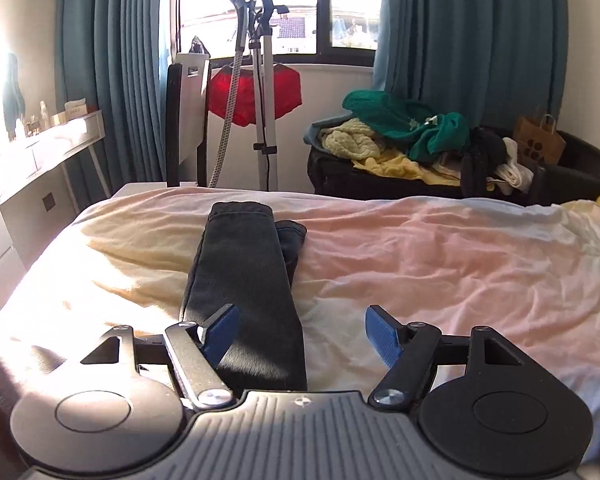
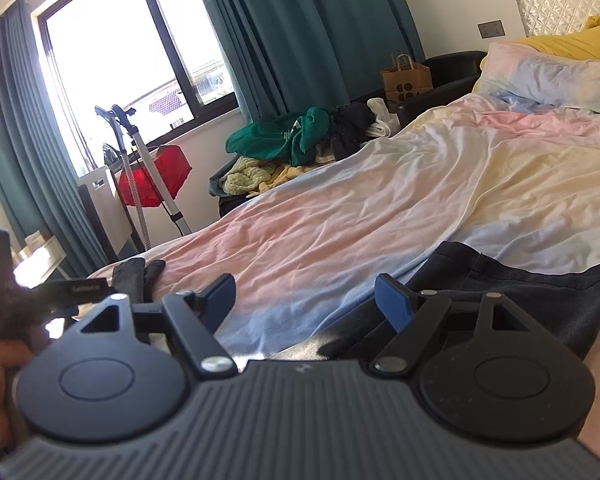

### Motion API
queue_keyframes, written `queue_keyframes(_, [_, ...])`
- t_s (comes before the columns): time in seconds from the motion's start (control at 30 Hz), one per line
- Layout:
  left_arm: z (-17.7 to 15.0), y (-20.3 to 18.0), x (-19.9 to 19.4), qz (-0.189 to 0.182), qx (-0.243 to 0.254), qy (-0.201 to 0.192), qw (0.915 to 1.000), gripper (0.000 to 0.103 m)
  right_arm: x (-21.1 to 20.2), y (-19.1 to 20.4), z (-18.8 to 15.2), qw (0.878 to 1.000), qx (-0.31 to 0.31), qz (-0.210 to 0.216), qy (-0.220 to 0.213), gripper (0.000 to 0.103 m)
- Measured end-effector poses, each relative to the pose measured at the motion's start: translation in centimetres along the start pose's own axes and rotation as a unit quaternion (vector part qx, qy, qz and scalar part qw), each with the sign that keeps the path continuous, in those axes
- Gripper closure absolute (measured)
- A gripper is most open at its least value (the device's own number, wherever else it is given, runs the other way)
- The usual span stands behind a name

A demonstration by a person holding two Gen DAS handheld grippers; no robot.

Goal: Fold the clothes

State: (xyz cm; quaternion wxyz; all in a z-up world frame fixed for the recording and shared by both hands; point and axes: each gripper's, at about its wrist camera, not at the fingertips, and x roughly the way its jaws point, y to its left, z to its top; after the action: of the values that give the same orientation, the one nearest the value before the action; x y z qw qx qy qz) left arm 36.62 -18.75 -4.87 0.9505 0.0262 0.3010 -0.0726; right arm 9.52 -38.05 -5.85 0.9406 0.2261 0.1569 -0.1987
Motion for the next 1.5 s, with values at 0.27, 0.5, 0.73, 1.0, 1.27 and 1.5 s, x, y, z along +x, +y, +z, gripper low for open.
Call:
queue_keyframes(0.27, [1.5, 0.6, 12.8, 0.098, -0.037, 0.087, 0.9907, 0.067, 7.2, -1.4, -1.9, 0.998, 0.025, -0.026, 0.045, 0.024])
queue_keyframes(0.5, [0.7, 0.7, 12.1, 0.085, -0.017, 0.050, 0.9950, 0.102, 9.4, -1.8, -2.5, 0.997, 0.037, -0.036, 0.050, 0.023])
queue_keyframes(0.73, [4.1, -3.9, 1.1, -0.065, 0.034, -0.035, 0.9967, 0.102, 7.1, -1.8, -1.6, 0.998, 0.025, -0.047, 0.021, 0.025])
queue_keyframes(1.0, [6.7, -11.9, -12.6, -0.301, 0.164, -0.110, 0.9329, 0.101, 3.7, -3.4, -0.3, 0.996, 0.058, -0.061, -0.014, 0.025])
queue_keyframes(1.27, [5.0, -15.3, -6.0, -0.250, 0.206, -0.090, 0.9419, 0.100, 3.3, -4.8, 0.0, 0.993, 0.099, -0.057, -0.030, 0.023])
queue_keyframes(1.5, [0.0, -15.3, 7.6, -0.171, 0.166, -0.034, 0.9706, 0.096, 6.4, -5.3, -1.0, 0.993, 0.100, -0.059, 0.008, 0.023])
